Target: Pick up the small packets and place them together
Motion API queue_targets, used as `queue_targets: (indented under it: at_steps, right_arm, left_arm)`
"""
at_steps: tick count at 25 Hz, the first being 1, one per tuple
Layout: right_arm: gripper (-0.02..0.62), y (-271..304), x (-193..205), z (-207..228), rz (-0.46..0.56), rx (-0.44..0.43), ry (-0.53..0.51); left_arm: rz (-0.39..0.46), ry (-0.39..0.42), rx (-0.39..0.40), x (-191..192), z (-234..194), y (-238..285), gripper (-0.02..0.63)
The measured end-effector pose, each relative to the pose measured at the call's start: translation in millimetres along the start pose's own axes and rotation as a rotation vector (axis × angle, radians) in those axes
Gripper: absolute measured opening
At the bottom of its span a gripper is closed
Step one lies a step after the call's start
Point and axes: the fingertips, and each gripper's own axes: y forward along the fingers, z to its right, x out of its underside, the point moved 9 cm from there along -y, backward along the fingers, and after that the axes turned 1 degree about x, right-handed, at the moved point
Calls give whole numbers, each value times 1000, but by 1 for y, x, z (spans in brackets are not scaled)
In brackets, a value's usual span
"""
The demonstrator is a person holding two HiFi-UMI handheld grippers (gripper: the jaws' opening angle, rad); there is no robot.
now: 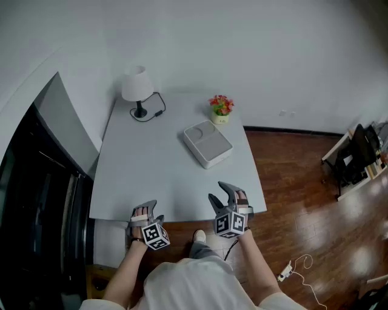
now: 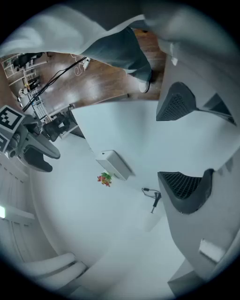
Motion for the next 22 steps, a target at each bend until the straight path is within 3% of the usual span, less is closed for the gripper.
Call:
queue_targets:
  at_steps: [5, 13, 22]
  right_arm:
    - [272, 32, 33, 46, 98, -66, 90]
    - [273, 71, 78, 83, 92, -132, 166]
    - [273, 106, 70, 94, 51, -80, 326]
  left_arm:
    - [89, -142, -18, -65, -47, 35, 360]
    - [190, -329, -1, -102, -97, 68, 379]
    - [299, -523, 71, -73, -129, 87, 390]
